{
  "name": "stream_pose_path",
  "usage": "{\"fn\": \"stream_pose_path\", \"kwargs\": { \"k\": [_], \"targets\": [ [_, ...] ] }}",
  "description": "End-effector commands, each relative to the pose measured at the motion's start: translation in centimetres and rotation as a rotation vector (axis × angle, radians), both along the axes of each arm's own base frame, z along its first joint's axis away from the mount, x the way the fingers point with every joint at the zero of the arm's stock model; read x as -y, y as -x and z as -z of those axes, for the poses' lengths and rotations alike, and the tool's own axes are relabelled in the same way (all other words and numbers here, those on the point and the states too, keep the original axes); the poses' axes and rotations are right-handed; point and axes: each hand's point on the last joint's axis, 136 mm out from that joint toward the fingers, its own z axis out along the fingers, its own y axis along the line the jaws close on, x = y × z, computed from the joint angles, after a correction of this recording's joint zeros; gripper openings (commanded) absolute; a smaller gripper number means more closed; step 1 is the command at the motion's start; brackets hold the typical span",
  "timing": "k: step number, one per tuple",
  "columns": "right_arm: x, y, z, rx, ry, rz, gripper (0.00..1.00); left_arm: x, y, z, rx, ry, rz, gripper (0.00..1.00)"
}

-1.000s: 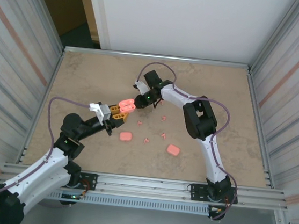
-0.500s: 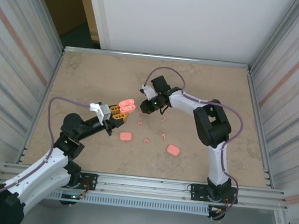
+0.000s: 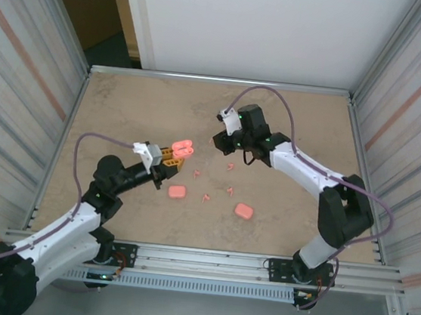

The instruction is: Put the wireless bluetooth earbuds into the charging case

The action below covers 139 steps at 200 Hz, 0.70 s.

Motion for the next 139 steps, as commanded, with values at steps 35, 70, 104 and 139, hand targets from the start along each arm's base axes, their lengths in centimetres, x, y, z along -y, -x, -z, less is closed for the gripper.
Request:
{"fn": "stream_pose_path", "kwargs": {
  "k": [35,70,104,139],
  "targets": [
    [0.1,2.6,-7.2,0.243,-0.037,-0.033,0.15,0.3,-1.3,-0.5,0.002,0.025,-0.014,0.00],
    [-0.4,4.5,-10.3,0.340,-0.069,-0.064,0.15,0.6,-1.6,-0.2,-0.007,0.027,-0.005,0.00],
    [-1.3,6.2,-12.7,0.423,-0.087,-0.110,0.15,0.9,-1.7,-0.3,-0.005,0.028,0.011,0.00],
    [-2.8,8.0,-13.8,0.486,-0.085,-0.167,0.16,1.0,-1.7,-0.5,0.001,0.034,0.021,0.00]
  ]
}}
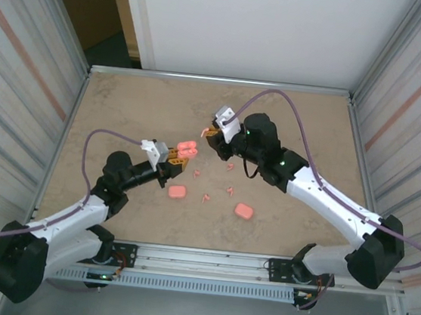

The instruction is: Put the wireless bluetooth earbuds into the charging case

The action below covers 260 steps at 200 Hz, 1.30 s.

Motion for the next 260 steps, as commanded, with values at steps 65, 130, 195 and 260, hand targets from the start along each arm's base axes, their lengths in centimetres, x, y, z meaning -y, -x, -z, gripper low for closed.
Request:
{"fn": "stream_pose_path", "kwargs": {
  "k": [65,130,195,260],
  "targets": [
    [-2.9,3.1,-1.9,0.139,-0.001,-0.104,0.16,0.3,0.0,-3.3,0.087,0.060,0.025,0.00],
    [-4.7,3.6,-0.9,0.142,0.022,-0.148,0.16,0.4,0.1,-3.5,0.092,0.063,0.033,0.00],
    [-5.4,3.5,0.4,0.125,0.040,-0.170,0.16,0.4,0.0,-3.4,0.091,0.061,0.032,0.00],
    [-5.4,3.8,1.3,0.117,0.064,-0.188,0.16,0.4,0.1,-3.4,0.090,0.060,0.033,0.00]
  ]
}}
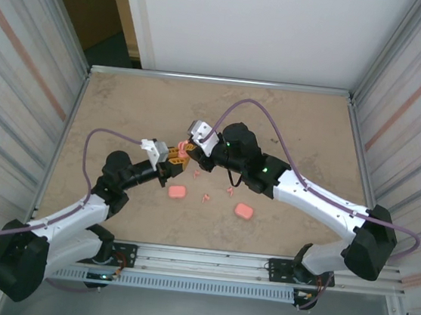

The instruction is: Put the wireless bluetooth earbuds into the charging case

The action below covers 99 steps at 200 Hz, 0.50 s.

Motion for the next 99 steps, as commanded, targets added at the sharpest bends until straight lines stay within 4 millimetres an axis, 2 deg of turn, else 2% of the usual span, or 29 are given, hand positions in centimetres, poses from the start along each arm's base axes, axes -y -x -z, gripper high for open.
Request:
{"fn": "stream_pose_path", "kwargs": {
  "k": [1,99],
  "targets": [
    [-0.47,0.39,0.06,0.027,0.008,-0.034,0.16,0.04,-0.19,-2.50,0.061,0.040,0.005,0.00],
    [-0.72,0.59,1.03,0.011,0.033,-0.053,0.16,0.01,-0.13,-2.48,0.060,0.040,0.006,0.00]
  ]
}}
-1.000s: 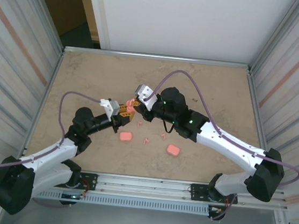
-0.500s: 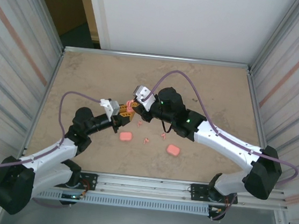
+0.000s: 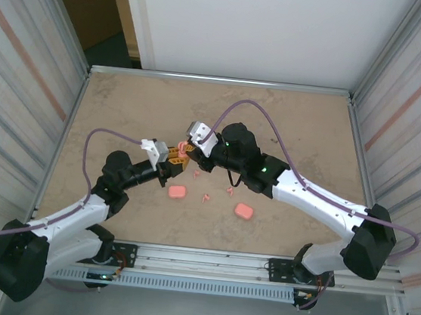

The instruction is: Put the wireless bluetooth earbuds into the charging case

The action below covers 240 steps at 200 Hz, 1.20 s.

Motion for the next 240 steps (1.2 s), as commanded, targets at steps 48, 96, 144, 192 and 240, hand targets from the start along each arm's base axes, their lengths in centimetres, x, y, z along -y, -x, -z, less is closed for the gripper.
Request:
{"fn": "stream_pose_path", "kwargs": {
  "k": [48,96,144,192,240],
  "targets": [
    [-0.5,0.8,1.1,-0.011,0.026,-0.051,0.16,0.0,-0.1,-2.5,0.059,0.042,0.005,0.00],
    [-0.2,0.9,1.4,-0.008,0.029,-0.043,0.16,0.0,-0.1,-2.6,0.060,0.041,0.005,0.00],
    [-0.3,1.3,1.7,-0.020,0.032,-0.063,0.19,-0.1,0.0,-2.5,0.059,0.042,0.003,0.00],
    [-0.4,1.9,1.3,-0.039,0.022,-0.095,0.26,-0.1,0.0,-2.6,0.062,0.044,0.005,0.00],
    [-0.1,2.3,-0.5,-0.041,-0.021,-0.111,0.35,-0.1,0.2,-2.8,0.070,0.050,0.007,0.00]
  ]
}}
